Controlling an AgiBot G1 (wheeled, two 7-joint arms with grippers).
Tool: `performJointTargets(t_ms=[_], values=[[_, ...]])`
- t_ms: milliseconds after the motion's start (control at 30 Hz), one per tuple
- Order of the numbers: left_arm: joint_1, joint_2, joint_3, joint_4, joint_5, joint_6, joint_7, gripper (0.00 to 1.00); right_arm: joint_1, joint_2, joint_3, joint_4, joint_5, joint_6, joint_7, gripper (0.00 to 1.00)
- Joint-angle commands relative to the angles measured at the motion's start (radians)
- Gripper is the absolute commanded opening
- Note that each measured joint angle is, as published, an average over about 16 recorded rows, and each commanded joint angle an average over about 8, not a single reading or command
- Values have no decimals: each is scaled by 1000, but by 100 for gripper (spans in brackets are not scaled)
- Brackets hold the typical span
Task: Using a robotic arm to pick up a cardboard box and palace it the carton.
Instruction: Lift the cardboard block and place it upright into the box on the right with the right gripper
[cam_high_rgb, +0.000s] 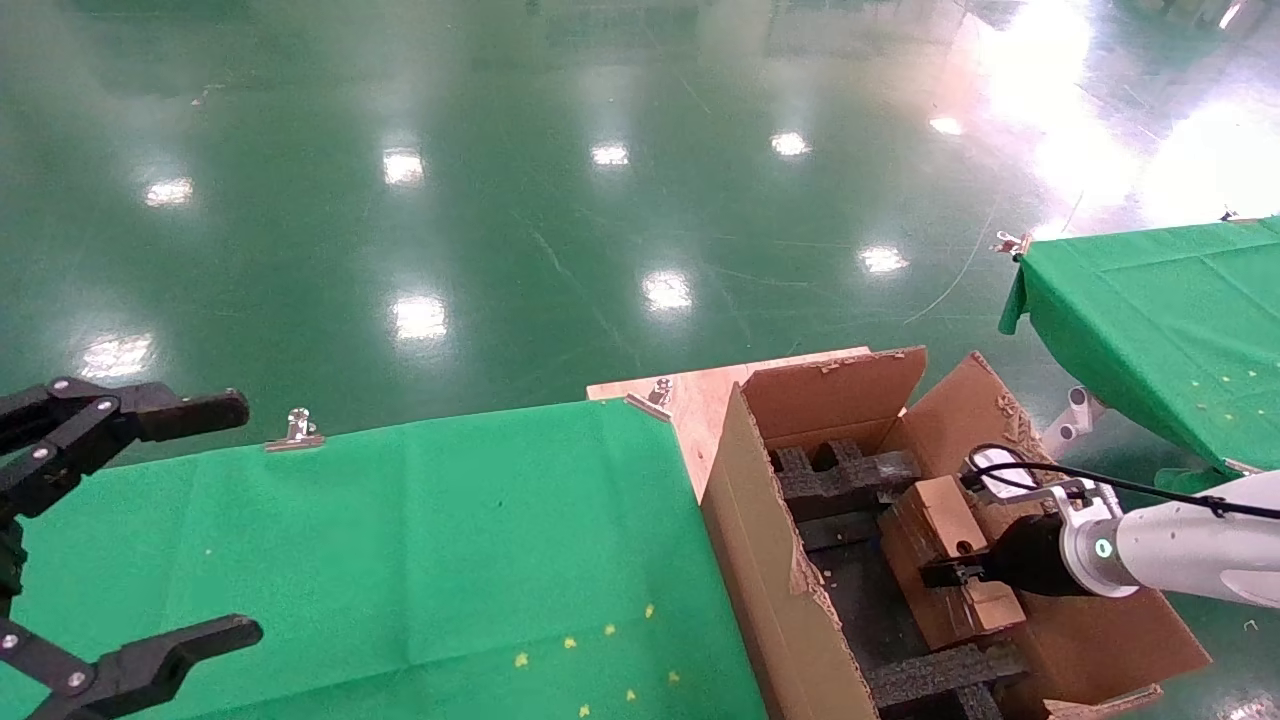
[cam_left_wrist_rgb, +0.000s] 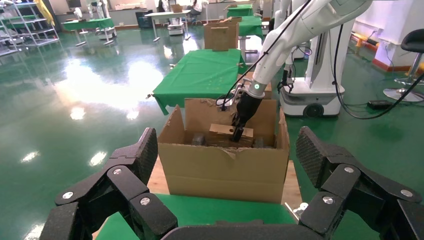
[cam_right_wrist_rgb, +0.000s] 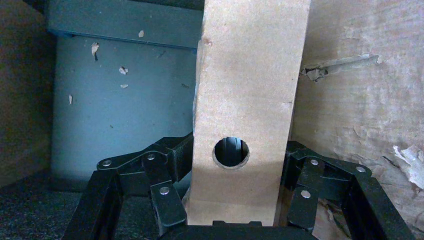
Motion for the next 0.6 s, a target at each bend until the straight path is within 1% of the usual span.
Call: performJointTargets(t_ms=[33, 600], values=[[0, 0, 0, 0, 0, 0, 0, 100, -3, -4, 2, -6, 2, -3, -4, 100], [0, 0, 0, 0, 0, 0, 0, 100, 14, 4, -1, 2, -4, 3, 8, 100]])
